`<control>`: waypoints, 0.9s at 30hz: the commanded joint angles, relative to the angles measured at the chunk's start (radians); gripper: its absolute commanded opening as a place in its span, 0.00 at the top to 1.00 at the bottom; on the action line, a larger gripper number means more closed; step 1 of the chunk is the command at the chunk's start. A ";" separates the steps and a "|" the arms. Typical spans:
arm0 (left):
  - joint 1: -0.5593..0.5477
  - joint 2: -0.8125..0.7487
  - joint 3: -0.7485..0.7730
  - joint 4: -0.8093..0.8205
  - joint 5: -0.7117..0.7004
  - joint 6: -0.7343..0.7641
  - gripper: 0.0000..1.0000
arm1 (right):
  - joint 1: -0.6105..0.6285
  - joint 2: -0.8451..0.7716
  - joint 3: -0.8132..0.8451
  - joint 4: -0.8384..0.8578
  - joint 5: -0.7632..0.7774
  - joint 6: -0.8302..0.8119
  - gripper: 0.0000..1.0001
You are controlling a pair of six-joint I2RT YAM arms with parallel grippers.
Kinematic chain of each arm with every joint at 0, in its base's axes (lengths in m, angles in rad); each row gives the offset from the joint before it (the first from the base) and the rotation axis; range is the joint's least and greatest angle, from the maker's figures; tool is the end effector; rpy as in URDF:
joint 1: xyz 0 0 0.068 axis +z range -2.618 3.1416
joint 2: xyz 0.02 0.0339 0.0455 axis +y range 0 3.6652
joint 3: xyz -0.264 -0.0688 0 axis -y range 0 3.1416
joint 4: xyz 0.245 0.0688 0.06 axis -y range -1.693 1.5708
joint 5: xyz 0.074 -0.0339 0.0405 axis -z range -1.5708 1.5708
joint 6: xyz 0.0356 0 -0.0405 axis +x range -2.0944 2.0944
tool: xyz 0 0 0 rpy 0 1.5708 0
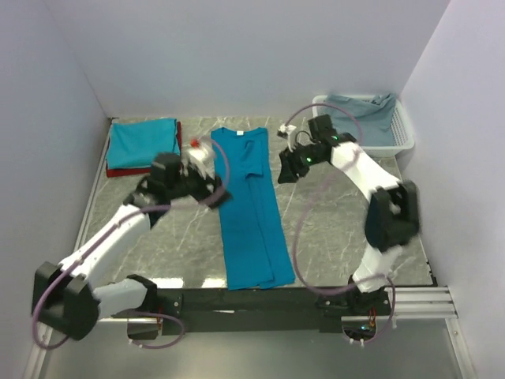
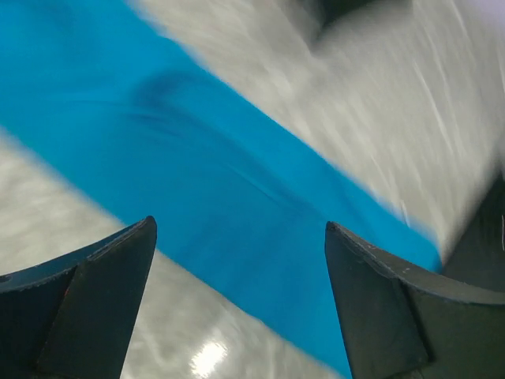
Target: Fold and stack the t-shirts
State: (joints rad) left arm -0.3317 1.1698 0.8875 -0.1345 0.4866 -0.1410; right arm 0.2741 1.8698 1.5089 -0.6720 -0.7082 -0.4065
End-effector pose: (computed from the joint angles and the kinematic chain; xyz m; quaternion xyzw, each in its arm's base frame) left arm 0.2455 -0.1022 0.3032 0.2083 0.7972 -0.3203 0.4674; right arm 0.3787 0.1305 0.2486 -0.3887 0.8216 0.3171 0.2708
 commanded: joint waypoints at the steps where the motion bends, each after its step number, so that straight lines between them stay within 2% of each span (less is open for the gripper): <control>1: -0.201 -0.206 -0.080 -0.063 0.057 0.367 0.07 | 0.000 -0.362 -0.212 -0.008 -0.146 -0.337 0.47; 2: -0.232 -0.255 -0.160 -0.036 0.058 0.465 0.05 | 0.000 -0.436 -0.354 0.043 -0.163 -0.444 0.45; 4: -0.295 -0.393 -0.240 -0.016 0.072 0.544 0.05 | 0.002 -0.621 -0.494 0.115 -0.177 -0.500 0.15; 5: -0.318 -0.433 -0.301 -0.017 0.085 0.596 0.04 | 0.002 -0.671 -0.600 0.152 -0.186 -0.549 0.12; 7: -0.372 -0.508 -0.347 -0.020 0.087 0.613 0.04 | 0.036 -0.745 -0.660 0.064 -0.188 -0.717 0.11; 8: -0.432 -0.513 -0.360 -0.042 0.069 0.632 0.05 | 0.063 -0.756 -0.693 -0.039 -0.144 -0.859 0.11; 10: -0.516 -0.486 -0.355 -0.123 -0.017 0.644 0.07 | 0.175 -0.790 -0.739 -0.060 -0.093 -0.891 0.17; 11: -0.614 -0.473 -0.355 -0.135 -0.061 0.646 0.07 | 0.212 -0.810 -0.772 -0.051 -0.065 -0.893 0.18; 13: -0.711 -0.426 -0.363 -0.154 -0.193 0.652 0.08 | 0.329 -0.886 -0.886 0.058 0.016 -0.861 0.18; 14: -0.796 -0.405 -0.370 -0.157 -0.224 0.653 0.09 | 0.359 -0.903 -0.913 0.084 0.036 -0.850 0.18; 17: -0.921 -0.305 -0.386 -0.151 -0.338 0.662 0.14 | 0.407 -0.920 -0.944 0.098 0.056 -0.848 0.20; 21: -0.977 -0.202 -0.415 -0.091 -0.379 0.682 0.17 | 0.444 -0.940 -0.960 0.057 0.062 -0.856 0.25; 27: -0.991 -0.108 -0.443 -0.042 -0.388 0.702 0.22 | 0.451 -0.982 -0.997 0.097 0.072 -0.815 0.26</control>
State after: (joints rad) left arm -1.3090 1.0348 0.4522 -0.2424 0.1307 0.5312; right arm 0.7204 0.9112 0.5262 -0.6167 -0.6460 -1.2316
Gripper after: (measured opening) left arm 0.780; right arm 0.746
